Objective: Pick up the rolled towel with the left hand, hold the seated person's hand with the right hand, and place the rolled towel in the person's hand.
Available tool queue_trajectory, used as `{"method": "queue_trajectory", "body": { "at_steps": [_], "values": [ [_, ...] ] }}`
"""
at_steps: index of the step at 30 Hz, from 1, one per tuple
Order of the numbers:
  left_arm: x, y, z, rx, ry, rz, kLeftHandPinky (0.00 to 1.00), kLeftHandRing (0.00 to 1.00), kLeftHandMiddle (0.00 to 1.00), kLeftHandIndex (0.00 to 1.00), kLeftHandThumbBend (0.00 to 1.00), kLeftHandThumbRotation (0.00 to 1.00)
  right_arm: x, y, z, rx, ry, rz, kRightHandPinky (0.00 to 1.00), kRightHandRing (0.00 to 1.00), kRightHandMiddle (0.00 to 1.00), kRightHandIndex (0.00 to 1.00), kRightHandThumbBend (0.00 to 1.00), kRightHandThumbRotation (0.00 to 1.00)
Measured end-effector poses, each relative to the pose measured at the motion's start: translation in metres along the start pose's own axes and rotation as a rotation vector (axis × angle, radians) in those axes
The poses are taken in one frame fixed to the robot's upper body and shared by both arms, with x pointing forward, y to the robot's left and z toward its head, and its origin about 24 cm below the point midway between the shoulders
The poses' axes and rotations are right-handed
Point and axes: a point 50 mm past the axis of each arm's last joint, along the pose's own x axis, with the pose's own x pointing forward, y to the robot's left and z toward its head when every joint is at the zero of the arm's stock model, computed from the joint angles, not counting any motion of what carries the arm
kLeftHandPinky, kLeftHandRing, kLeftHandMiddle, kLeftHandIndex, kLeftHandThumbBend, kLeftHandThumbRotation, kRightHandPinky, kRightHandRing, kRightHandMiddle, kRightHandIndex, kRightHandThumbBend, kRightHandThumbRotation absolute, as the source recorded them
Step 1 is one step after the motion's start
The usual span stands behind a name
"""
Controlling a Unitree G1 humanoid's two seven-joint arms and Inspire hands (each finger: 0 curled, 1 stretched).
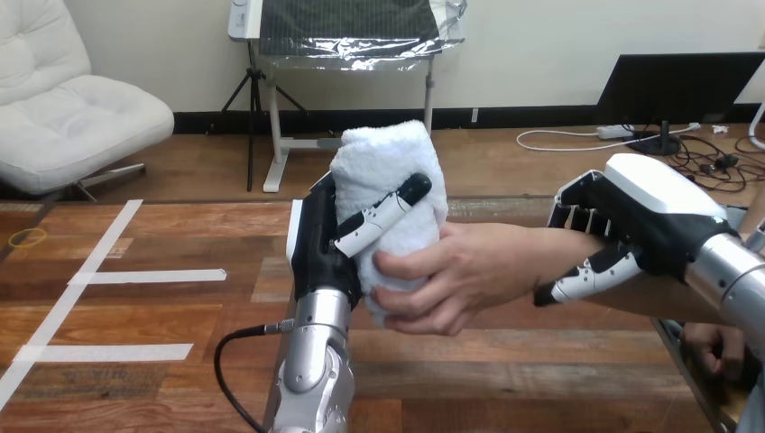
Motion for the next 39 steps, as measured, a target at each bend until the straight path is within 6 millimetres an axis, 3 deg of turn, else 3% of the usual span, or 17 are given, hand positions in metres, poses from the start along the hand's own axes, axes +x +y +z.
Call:
{"method": "queue_trajectory", "body": {
  "at_steps": [4, 16, 22, 32, 39],
  "values": [
    [0.001, -0.002, 0.002, 0.004, -0.008, -0.015, 0.54, 0.64, 0.68, 0.71, 0.72, 0.72, 0.0, -0.001, 0.001, -0.001, -0.001, 0.011, 0.47, 0.58, 0.63, 0.67, 0.99, 0.62],
    [0.007, -0.01, 0.016, 0.023, -0.06, -0.072, 0.71, 0.73, 0.75, 0.72, 0.76, 0.93, -0.003, -0.005, 0.003, 0.012, -0.016, 0.039, 0.52, 0.62, 0.68, 0.73, 1.0, 0.74],
    [0.01, -0.014, 0.025, 0.024, -0.102, -0.112, 0.74, 0.75, 0.76, 0.72, 0.74, 0.98, -0.005, -0.006, 0.003, 0.033, -0.023, 0.054, 0.53, 0.64, 0.7, 0.74, 1.0, 0.8],
    [0.011, -0.018, 0.042, 0.019, -0.175, -0.167, 0.75, 0.76, 0.76, 0.72, 0.77, 0.99, -0.009, -0.009, 0.002, 0.048, -0.031, 0.059, 0.56, 0.71, 0.73, 0.76, 1.0, 0.87],
    [0.01, -0.018, 0.051, 0.014, -0.213, -0.187, 0.78, 0.76, 0.76, 0.71, 0.73, 1.0, -0.012, -0.008, 0.002, 0.056, -0.033, 0.058, 0.57, 0.74, 0.75, 0.77, 1.0, 0.89]
  ]
}}
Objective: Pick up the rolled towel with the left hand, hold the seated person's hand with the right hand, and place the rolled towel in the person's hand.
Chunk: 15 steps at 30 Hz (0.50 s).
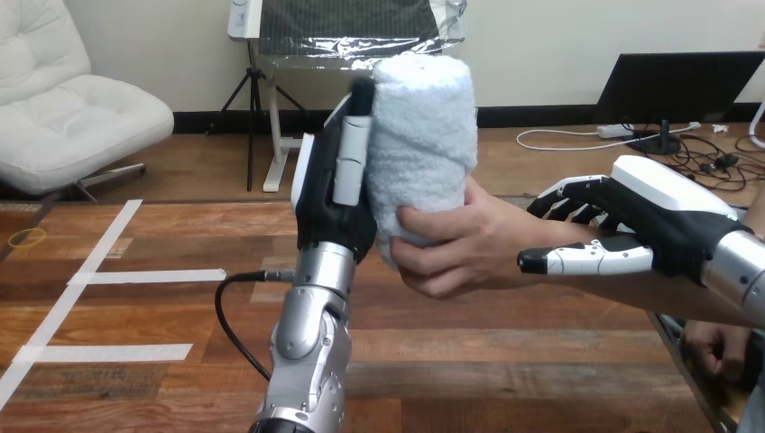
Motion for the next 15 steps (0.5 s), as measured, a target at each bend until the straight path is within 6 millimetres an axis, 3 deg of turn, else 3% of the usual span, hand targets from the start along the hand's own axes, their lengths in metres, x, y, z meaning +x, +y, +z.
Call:
{"method": "queue_trajectory", "body": {
  "at_steps": [15],
  "values": [
    [-0.012, 0.012, 0.009, 0.08, -0.037, 0.02, 0.96, 0.84, 0.81, 0.74, 0.68, 1.0, -0.008, 0.007, -0.005, 0.054, 0.029, -0.04, 0.57, 0.77, 0.81, 0.85, 1.0, 0.93]
  ]
}}
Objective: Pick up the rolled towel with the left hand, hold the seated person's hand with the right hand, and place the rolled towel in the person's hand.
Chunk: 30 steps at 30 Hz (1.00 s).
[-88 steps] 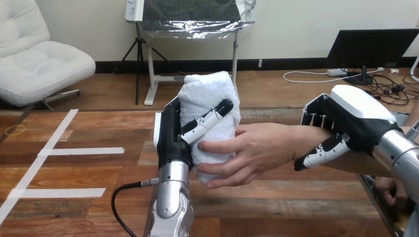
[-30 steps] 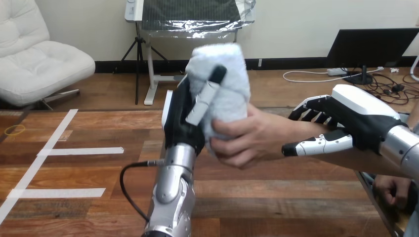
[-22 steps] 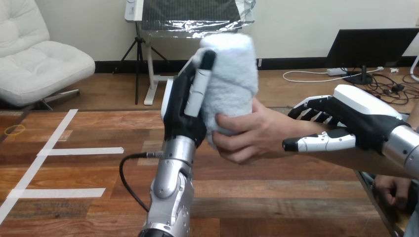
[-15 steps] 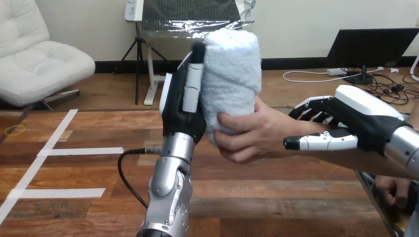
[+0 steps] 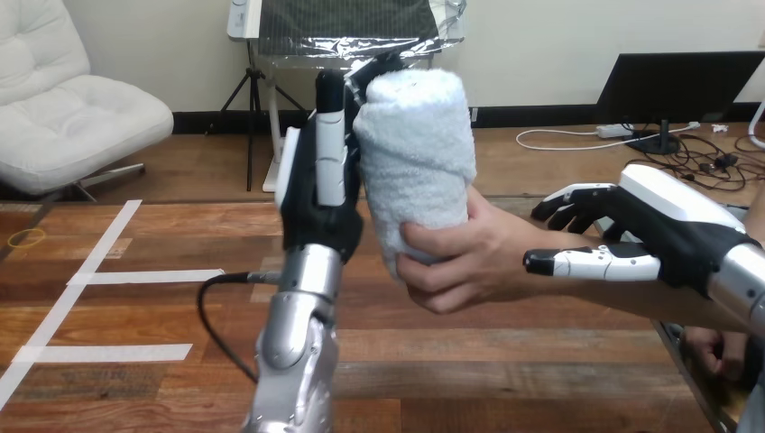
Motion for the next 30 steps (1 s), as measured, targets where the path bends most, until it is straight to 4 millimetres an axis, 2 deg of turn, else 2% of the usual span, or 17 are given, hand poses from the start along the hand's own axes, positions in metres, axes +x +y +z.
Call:
{"method": "queue_trajectory", "body": {
  "at_steps": [10, 11, 17, 30],
  "values": [
    [-0.013, 0.017, 0.008, 0.068, -0.016, 0.02, 0.98, 0.83, 0.8, 0.74, 0.68, 1.0, -0.005, 0.006, -0.003, 0.104, -0.006, -0.075, 0.63, 0.83, 0.87, 0.93, 1.0, 0.98],
    [-0.022, 0.024, 0.012, 0.083, -0.024, 0.039, 0.98, 0.82, 0.79, 0.73, 0.68, 1.0, -0.008, 0.008, -0.005, 0.159, -0.017, -0.11, 0.66, 0.85, 0.89, 0.95, 1.0, 1.0],
    [-0.03, 0.028, 0.014, 0.09, -0.013, 0.048, 0.93, 0.78, 0.77, 0.7, 0.69, 0.99, -0.009, 0.007, -0.004, 0.213, -0.045, -0.14, 0.74, 0.88, 0.9, 0.97, 1.0, 1.0],
    [-0.05, 0.029, 0.023, 0.074, -0.007, 0.064, 0.9, 0.78, 0.75, 0.69, 0.7, 0.99, -0.016, 0.012, 0.005, 0.395, -0.144, -0.234, 0.77, 0.91, 0.92, 0.98, 1.0, 1.0]
  ]
}}
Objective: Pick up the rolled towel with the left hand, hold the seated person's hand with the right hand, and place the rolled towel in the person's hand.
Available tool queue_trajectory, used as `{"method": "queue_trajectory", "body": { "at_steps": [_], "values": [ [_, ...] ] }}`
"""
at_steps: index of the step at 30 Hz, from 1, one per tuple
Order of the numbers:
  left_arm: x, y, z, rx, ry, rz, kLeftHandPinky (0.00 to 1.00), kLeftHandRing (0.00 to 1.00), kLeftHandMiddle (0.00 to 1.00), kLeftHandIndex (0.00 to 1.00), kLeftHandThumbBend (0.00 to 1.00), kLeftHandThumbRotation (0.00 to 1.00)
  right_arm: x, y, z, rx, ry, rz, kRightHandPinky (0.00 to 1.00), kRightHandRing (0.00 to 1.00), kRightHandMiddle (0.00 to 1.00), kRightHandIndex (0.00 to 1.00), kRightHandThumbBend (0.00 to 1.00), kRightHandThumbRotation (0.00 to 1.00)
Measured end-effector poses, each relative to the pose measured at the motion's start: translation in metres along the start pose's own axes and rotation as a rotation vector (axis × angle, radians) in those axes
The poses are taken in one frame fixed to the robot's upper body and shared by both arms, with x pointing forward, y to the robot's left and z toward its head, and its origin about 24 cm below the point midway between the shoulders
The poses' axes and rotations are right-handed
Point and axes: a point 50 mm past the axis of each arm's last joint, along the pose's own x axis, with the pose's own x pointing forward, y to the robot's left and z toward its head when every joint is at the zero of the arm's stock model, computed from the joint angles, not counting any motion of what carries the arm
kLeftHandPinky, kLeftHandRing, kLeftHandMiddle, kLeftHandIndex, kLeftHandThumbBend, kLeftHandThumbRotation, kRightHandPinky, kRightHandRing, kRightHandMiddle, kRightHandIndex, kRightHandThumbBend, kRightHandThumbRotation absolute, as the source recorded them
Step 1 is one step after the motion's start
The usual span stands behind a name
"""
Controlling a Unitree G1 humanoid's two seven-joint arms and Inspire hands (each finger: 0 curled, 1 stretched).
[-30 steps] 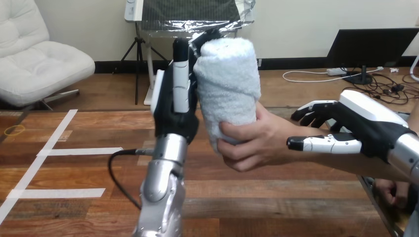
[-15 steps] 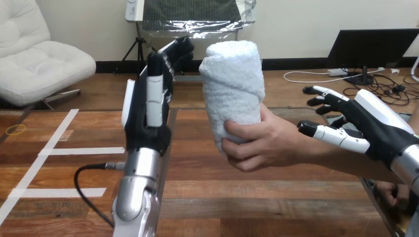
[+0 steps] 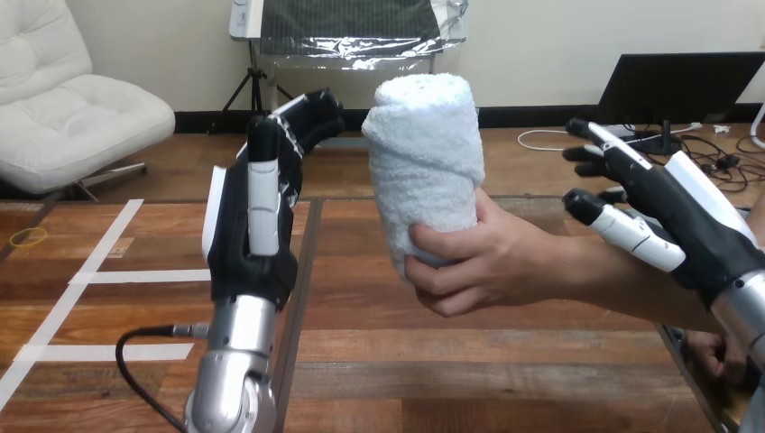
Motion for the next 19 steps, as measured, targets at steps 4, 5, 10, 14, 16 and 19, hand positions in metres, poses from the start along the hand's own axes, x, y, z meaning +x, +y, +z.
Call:
{"method": "queue_trajectory", "body": {
  "at_steps": [4, 5, 10, 14, 16, 19],
  "values": [
    [-0.005, 0.0, 0.003, -0.013, 0.005, 0.002, 0.84, 0.78, 0.76, 0.69, 0.69, 0.99, -0.003, 0.003, 0.003, 0.033, -0.033, -0.017, 0.76, 0.9, 0.91, 0.97, 0.97, 1.0],
    [-0.007, 0.0, 0.004, -0.018, 0.004, 0.004, 0.83, 0.78, 0.76, 0.7, 0.69, 0.99, -0.004, 0.004, 0.004, 0.041, -0.045, -0.022, 0.76, 0.9, 0.91, 0.97, 0.96, 1.0],
    [-0.014, 0.0, 0.008, -0.033, 0.0, 0.007, 0.75, 0.75, 0.75, 0.69, 0.69, 0.98, -0.008, 0.009, 0.009, 0.095, -0.105, -0.05, 0.76, 0.89, 0.89, 0.96, 0.93, 1.0],
    [-0.02, 0.0, 0.012, -0.045, -0.002, 0.012, 0.67, 0.73, 0.73, 0.68, 0.7, 0.96, -0.013, 0.013, 0.013, 0.135, -0.148, -0.084, 0.75, 0.88, 0.88, 0.95, 0.96, 1.0],
    [-0.023, 0.0, 0.014, -0.046, -0.005, 0.011, 0.65, 0.72, 0.72, 0.68, 0.7, 0.95, -0.015, 0.015, 0.016, 0.151, -0.169, -0.103, 0.76, 0.89, 0.88, 0.95, 0.97, 1.0],
    [-0.027, 0.0, 0.016, -0.05, -0.012, 0.008, 0.63, 0.72, 0.72, 0.68, 0.7, 0.95, -0.019, 0.018, 0.021, 0.173, -0.202, -0.128, 0.77, 0.9, 0.88, 0.95, 0.99, 1.0]
  ]
}}
